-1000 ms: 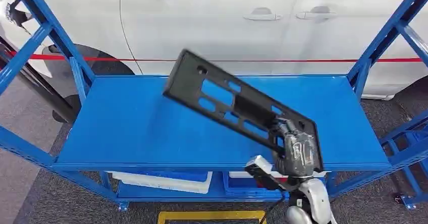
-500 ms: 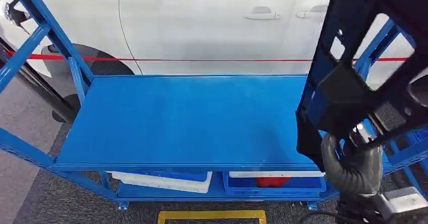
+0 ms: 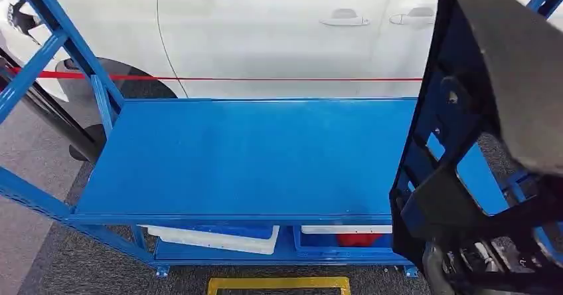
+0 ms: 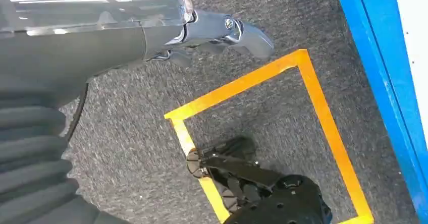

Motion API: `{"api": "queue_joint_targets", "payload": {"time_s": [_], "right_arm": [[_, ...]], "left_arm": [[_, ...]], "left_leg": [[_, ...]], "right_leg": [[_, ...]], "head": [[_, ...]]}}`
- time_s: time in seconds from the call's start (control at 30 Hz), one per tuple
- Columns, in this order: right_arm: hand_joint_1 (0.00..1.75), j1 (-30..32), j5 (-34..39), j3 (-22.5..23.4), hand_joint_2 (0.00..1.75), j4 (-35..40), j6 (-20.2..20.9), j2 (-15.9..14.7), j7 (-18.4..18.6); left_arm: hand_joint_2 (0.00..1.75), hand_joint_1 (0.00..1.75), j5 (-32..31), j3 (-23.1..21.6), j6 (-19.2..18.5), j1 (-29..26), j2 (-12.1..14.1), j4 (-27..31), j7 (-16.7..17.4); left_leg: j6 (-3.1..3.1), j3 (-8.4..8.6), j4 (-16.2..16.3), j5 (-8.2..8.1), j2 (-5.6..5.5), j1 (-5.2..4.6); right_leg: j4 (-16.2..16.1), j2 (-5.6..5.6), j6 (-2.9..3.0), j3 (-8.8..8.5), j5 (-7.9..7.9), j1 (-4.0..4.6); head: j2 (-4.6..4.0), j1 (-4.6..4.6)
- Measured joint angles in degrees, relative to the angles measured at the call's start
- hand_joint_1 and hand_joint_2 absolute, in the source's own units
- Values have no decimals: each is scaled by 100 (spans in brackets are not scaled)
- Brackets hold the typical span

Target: Take the parts from the cabinet and place them on the table.

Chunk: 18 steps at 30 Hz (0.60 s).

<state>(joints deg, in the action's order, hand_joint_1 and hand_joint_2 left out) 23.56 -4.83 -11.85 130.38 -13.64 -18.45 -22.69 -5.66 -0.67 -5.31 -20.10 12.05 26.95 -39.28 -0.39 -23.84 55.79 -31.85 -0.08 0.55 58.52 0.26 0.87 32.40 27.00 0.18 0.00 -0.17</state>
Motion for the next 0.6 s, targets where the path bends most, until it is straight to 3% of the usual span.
{"api": "queue_joint_targets", "payload": {"time_s": [0.2, 0.6], "right_arm": [[175, 199, 94, -31, 175, 22, -15, 0, -41], [175, 315, 210, -378, 175, 35, -313, 74, -275]], "left_arm": [[175, 0, -377, 410, -192, 9, -118, 0, -9], [175, 0, -1040, 1265, -140, 240, -276, -308, -9]], "left_leg": [[0, 1, 0, 0, 1, 0], [0, 1, 0, 0, 1, 0]], "right_leg": [[0, 1, 0, 1, 0, 0], [0, 0, 0, 0, 1, 1]], "head": [[0, -2], [0, -4]]}}
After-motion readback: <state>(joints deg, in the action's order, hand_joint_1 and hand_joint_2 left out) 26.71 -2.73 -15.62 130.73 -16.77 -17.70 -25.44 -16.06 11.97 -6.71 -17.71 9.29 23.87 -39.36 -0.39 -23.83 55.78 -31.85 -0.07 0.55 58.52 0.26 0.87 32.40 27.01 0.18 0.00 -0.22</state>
